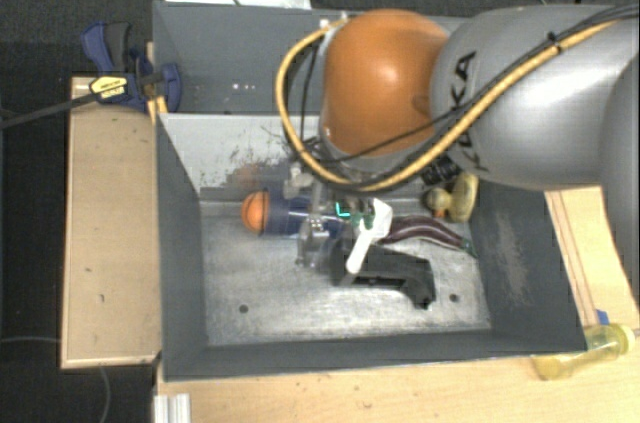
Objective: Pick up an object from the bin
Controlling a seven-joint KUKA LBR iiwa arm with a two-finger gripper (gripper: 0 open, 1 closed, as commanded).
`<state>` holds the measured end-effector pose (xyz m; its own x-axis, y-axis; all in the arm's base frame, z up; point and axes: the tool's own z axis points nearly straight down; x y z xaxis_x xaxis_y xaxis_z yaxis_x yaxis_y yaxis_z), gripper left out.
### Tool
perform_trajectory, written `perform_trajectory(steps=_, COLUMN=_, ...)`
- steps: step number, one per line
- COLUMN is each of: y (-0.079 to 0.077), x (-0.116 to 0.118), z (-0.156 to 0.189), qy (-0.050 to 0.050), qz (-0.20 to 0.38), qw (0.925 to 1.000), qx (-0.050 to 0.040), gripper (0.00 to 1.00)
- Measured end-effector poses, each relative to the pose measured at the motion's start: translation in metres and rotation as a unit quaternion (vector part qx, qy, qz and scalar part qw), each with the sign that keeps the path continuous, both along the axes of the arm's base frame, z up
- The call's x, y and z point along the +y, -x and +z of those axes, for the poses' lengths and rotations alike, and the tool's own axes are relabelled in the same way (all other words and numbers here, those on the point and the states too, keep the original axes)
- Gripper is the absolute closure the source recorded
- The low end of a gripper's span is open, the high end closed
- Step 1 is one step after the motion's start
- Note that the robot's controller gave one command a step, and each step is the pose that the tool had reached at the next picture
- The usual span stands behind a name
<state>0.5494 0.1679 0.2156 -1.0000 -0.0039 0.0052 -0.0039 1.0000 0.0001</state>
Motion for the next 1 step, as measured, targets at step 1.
perform_trajectory(steps=1, y=-0.0019, x=-0.0011, z=0.0046, qy=-0.001, qz=-0.003, qw=1.0000, qx=-0.0041, gripper=0.00)
